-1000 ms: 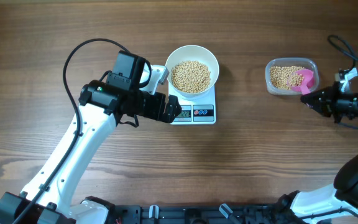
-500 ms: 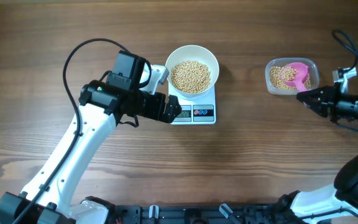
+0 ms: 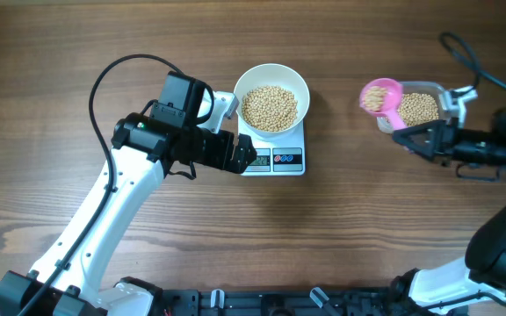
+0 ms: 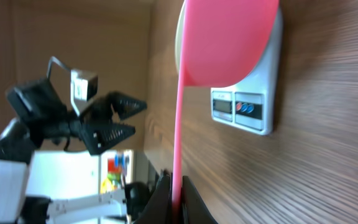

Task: Scoop item into bowl and weigh 150g on scale
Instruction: 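Carry the filled scoop left over the white bowl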

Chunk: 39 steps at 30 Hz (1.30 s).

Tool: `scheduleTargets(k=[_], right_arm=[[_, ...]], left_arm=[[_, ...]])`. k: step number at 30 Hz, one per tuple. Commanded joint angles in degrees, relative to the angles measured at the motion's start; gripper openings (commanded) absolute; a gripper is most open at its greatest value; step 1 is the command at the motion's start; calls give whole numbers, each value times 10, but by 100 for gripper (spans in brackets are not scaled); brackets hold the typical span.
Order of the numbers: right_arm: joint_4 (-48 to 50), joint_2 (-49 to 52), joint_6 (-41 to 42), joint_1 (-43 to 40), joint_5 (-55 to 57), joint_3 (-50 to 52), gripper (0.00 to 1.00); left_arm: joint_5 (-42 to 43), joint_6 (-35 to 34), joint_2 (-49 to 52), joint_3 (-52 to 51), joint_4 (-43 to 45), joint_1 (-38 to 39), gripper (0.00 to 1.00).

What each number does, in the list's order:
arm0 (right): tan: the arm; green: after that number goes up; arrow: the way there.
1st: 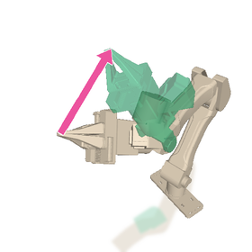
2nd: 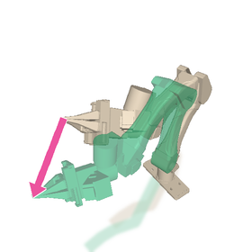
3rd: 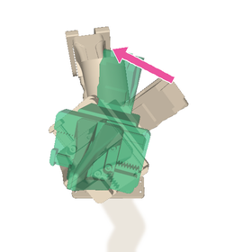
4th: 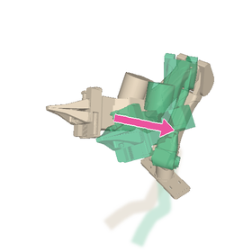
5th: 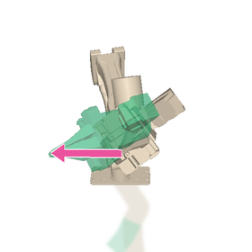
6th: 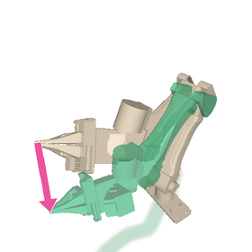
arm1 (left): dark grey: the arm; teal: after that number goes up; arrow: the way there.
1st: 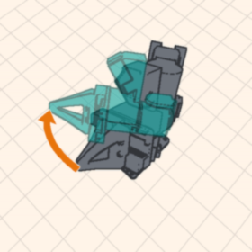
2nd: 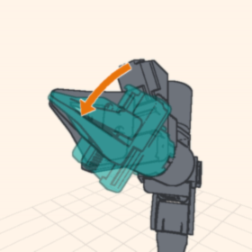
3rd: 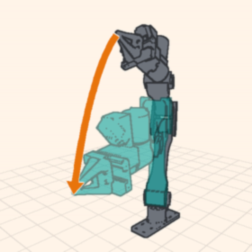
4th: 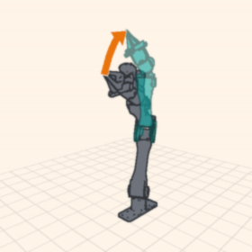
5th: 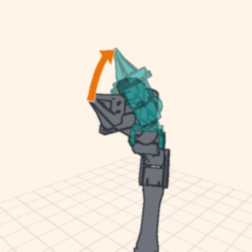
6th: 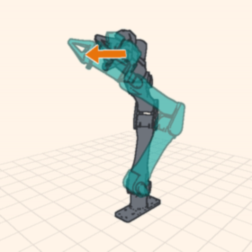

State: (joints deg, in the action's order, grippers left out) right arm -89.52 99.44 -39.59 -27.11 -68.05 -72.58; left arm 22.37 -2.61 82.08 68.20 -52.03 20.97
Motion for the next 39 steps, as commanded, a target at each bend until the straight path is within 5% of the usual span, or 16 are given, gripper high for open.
scheduleTargets(k=[1, 8, 12, 22, 39], right_arm=[[4, -1, -22, 57, -26, -27, 4], [91, -1, 127, 135, -20, -60, 5], [191, -1, 252, 186, 103, -64, 5], [273, -1, 309, 295, 201, -160, 4], [366, -1, 336, 418, 430, -160, 4]], left_arm=[[5, 9, 3, 3, 1, 0, 100], [5, 9, 3, 3, 1, 0, 100], [5, 9, 3, 3, 1, 0, 100], [5, 9, 3, 3, 1, 0, 100], [5, 9, 3, 3, 1, 0, 100]])
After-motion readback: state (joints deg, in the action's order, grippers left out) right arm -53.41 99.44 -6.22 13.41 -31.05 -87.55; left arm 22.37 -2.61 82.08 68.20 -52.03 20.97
